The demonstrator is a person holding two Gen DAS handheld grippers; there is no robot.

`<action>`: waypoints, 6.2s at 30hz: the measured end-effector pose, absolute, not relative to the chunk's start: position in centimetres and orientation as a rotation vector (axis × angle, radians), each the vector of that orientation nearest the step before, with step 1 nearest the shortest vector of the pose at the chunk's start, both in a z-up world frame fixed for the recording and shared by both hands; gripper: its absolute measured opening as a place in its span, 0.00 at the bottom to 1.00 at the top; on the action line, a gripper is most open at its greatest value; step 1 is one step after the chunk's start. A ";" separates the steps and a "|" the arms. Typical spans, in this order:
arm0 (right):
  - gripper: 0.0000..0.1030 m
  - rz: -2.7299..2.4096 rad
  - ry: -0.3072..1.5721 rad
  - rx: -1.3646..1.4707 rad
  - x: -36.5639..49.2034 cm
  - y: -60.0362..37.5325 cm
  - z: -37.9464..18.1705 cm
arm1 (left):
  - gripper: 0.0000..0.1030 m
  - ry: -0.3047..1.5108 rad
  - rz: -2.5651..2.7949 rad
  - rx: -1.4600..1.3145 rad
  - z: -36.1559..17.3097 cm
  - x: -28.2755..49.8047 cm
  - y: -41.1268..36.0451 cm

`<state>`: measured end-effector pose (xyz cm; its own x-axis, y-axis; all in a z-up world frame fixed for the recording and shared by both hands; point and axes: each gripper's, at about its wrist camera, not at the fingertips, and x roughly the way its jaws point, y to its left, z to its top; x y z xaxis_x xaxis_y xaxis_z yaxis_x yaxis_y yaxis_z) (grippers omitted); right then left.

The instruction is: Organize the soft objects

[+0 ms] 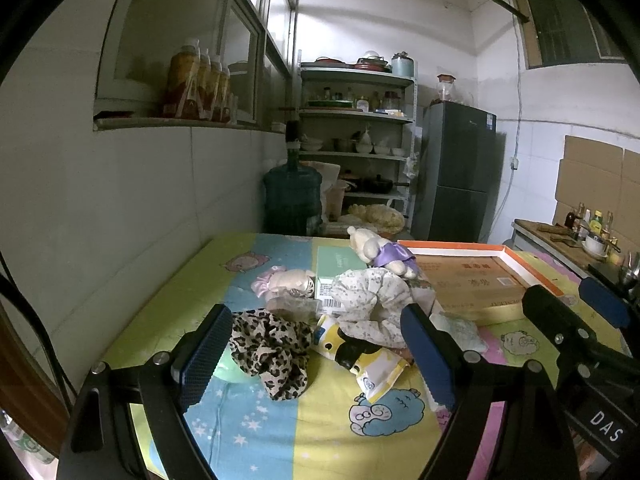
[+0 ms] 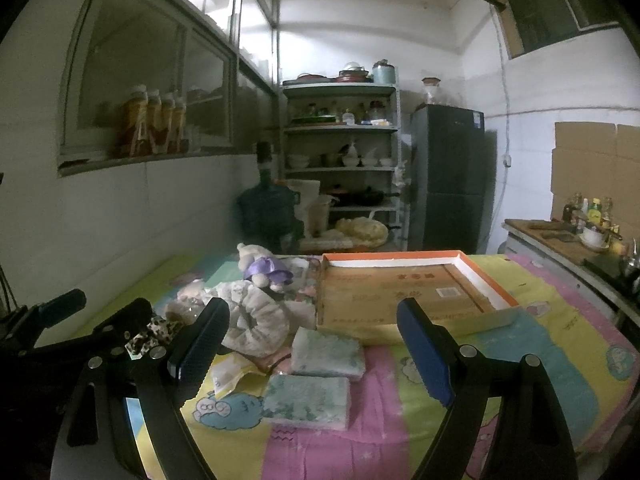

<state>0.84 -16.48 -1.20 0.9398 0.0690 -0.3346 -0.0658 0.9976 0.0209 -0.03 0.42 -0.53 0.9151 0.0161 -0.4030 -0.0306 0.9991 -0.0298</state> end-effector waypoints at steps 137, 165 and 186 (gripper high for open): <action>0.12 0.641 0.592 0.176 11.9 -12.0 -3.2 | 0.08 0.358 -0.121 -0.262 1.1 5.7 9.8; 0.12 0.438 0.437 0.203 10.4 -25.7 1.6 | 0.08 0.366 -0.332 -0.166 3.7 10.2 -4.6; 0.12 0.186 0.470 0.190 14.3 -39.7 -0.5 | 0.08 0.456 -0.455 -0.138 1.6 16.8 -17.3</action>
<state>14.31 -39.74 -0.45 0.8753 0.2204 -0.4304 -0.1333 0.9656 0.2234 16.75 -17.34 1.58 0.7997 -0.4531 -0.3938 0.3925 0.8910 -0.2281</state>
